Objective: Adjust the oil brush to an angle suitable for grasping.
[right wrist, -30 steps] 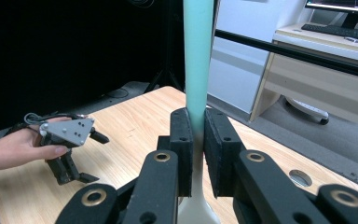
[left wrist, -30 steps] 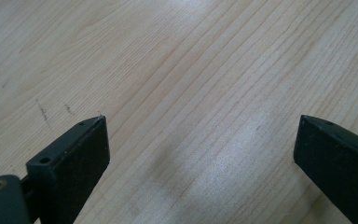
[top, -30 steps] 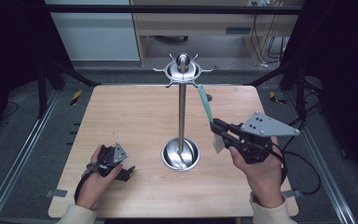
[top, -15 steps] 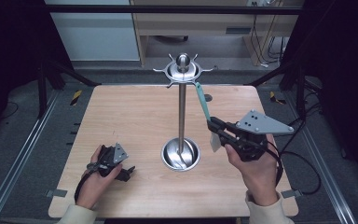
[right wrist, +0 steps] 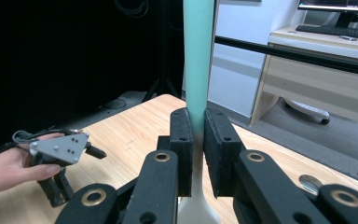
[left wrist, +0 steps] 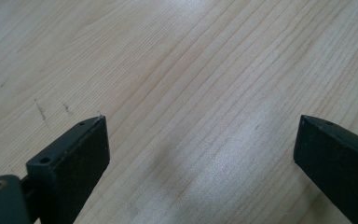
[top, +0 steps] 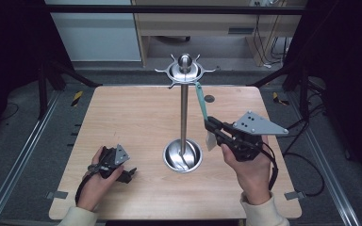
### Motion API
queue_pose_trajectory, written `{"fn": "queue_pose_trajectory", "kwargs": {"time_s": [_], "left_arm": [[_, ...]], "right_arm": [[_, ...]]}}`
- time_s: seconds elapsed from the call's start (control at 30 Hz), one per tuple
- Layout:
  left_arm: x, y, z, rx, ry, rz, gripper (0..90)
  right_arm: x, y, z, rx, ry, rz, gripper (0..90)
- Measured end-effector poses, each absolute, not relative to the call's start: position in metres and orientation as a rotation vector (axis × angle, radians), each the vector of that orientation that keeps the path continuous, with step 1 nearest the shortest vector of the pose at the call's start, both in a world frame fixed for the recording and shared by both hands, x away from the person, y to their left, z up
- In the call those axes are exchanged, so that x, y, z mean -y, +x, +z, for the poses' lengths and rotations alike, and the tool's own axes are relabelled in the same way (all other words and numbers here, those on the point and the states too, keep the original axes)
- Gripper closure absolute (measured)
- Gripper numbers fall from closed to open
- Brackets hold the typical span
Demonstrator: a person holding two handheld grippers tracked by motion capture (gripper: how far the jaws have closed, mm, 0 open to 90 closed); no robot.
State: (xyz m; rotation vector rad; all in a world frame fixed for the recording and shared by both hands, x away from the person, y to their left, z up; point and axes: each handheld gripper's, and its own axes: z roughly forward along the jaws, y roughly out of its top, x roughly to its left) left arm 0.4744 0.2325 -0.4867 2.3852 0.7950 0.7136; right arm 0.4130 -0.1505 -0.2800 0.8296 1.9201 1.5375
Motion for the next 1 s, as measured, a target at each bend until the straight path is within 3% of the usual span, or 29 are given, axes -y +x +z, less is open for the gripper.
{"fn": "queue_pose_trajectory", "kwargs": {"time_s": [1.0], "left_arm": [[-0.232, 0.474, -0.487, -0.796, 2.392, 0.710, 3.1]], "right_arm": [[0.134, 0.418, -0.300, -1.785, 0.850, 1.610, 82.1]]}}
